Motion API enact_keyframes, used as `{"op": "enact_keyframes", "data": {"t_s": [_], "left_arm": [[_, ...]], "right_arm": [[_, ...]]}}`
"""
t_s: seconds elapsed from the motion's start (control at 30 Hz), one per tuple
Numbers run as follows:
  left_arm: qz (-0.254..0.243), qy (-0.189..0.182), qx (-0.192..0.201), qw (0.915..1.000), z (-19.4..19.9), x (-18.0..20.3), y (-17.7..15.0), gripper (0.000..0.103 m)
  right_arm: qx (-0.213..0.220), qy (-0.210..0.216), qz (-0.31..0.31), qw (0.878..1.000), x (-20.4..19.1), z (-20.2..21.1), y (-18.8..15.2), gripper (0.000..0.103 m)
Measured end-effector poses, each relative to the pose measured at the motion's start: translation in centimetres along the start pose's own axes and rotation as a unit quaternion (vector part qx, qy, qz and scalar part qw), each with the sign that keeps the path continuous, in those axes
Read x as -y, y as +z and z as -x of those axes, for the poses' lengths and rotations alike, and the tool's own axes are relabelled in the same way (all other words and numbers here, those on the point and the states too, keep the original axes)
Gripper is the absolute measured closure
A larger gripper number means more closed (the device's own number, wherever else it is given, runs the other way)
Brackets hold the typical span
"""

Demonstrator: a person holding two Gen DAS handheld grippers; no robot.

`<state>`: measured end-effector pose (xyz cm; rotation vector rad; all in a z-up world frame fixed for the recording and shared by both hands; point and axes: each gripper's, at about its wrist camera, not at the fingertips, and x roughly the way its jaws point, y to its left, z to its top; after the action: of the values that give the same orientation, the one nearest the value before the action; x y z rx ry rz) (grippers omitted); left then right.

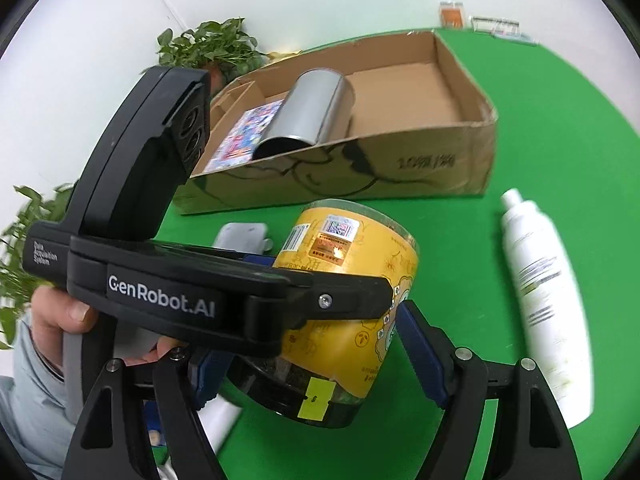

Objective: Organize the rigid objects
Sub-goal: 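Grasp the yellow-labelled jar with the left gripper and lift it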

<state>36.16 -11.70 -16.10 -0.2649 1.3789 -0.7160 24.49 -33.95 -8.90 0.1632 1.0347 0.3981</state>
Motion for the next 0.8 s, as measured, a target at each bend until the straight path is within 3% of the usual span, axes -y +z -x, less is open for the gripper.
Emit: {"op": "enact_keyframes", "data": {"t_s": [0.23,0.57,0.8], "left_arm": [[0.033,-0.015,-0.001,0.9994,1.3,-1.5,-0.1,0.016],[0.075,-0.012,0.044,0.9961,3.6,-3.2,-1.7,0.016],[0.066,-0.016,0.038,0.997,2.4,-3.0,-1.0,0.016]], "right_arm": [[-0.004,0.01,0.014,1.0,-0.8,-0.1,-0.3,0.028],[-0.004,0.007,0.04,0.999,-3.7,-1.8,-1.1,0.024],[-0.004,-0.02,0.035,0.999,-3.3,-1.8,-1.3,0.022]]}}
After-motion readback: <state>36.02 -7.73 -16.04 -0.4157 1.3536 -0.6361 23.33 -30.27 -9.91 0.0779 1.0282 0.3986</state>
